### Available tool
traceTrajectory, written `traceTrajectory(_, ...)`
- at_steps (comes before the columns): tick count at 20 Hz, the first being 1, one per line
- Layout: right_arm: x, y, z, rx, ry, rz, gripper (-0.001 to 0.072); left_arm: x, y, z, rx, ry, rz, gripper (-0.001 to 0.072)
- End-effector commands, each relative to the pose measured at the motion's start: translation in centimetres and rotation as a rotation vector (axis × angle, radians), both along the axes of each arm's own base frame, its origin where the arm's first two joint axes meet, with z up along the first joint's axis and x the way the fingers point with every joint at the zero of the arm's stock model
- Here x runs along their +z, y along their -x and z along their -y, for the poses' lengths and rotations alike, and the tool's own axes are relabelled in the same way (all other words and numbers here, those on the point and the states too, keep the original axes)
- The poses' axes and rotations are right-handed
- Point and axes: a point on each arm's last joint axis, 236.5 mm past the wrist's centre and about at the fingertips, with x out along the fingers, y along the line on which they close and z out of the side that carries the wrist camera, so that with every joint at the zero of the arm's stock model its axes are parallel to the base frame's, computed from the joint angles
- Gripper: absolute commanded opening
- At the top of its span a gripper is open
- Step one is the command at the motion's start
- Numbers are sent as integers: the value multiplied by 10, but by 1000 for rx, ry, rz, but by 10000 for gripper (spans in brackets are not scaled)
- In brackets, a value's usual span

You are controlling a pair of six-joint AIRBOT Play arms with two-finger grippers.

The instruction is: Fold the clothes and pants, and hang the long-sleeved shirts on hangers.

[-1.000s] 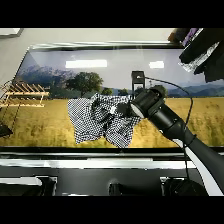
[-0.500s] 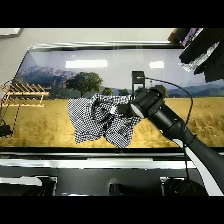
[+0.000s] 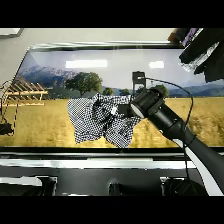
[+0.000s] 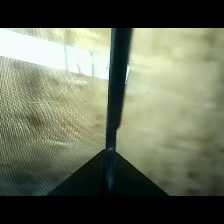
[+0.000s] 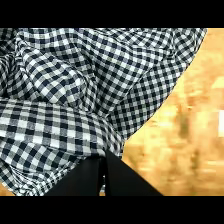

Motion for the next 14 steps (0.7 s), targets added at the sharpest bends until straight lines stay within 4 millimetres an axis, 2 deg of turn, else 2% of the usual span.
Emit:
traceTrajectory(1,-1,3,2,-3,10,-13,30,12,-13,-2,9,-15,29,19)
traceTrajectory(4,-3,7,6,-8,22,-29,30,46,-37,-19,70,-65,104,18)
traceTrajectory(6,-3,7,6,-9,24,-32,30,78,-55,-30,89,-118,167,18)
traceTrajectory(9,-3,7,6,-19,20,-31,30,137,-79,-43,86,-215,279,17)
traceTrajectory(12,-1,3,3,-26,1,-14,30,194,-100,-38,52,-294,380,17)
traceTrajectory(14,1,-1,2,-51,-15,5,29,229,-113,-22,62,-312,447,17)
